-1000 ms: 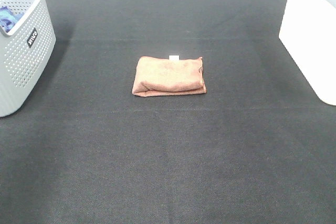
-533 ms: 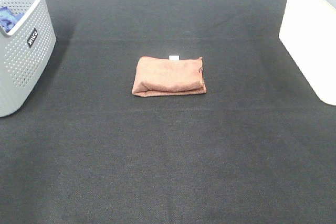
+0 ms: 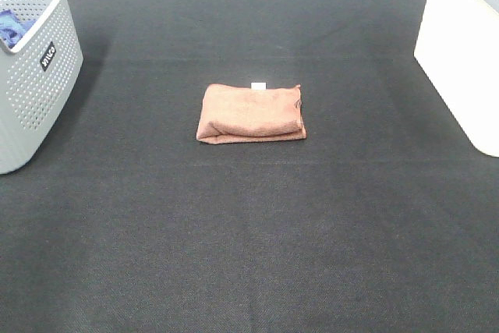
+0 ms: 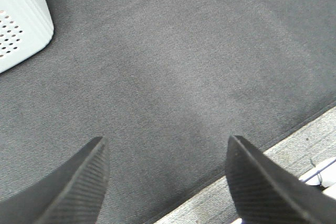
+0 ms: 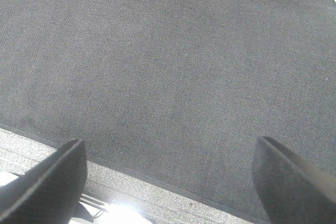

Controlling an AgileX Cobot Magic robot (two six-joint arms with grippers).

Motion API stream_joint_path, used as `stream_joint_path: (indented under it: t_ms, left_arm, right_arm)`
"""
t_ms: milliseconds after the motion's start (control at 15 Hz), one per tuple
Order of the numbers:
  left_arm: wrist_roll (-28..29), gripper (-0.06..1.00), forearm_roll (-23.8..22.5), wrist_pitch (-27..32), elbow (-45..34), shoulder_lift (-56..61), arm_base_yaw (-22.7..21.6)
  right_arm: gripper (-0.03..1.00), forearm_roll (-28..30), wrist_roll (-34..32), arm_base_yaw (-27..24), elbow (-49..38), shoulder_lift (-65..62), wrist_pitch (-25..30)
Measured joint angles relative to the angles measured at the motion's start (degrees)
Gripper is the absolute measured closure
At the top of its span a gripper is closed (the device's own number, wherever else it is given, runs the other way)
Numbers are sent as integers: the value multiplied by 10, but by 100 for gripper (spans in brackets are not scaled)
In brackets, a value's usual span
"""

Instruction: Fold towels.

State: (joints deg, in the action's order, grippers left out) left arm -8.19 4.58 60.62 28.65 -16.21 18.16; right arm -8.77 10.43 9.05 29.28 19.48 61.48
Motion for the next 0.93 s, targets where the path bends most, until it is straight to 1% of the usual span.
stream_joint_path:
  t_ms: [733,800,933]
  left_arm:
    - [-1,33,0,0,0,0,-4]
    - [-1,33,0,0,0,0,-17]
    - [-1,33,0,0,0,2,-57]
  right_arm:
    - [16,1,0,0,0,0,0]
    - [16,1,0,-5,0,-1,0]
    - [16,1,0,-38,0,-17,-2]
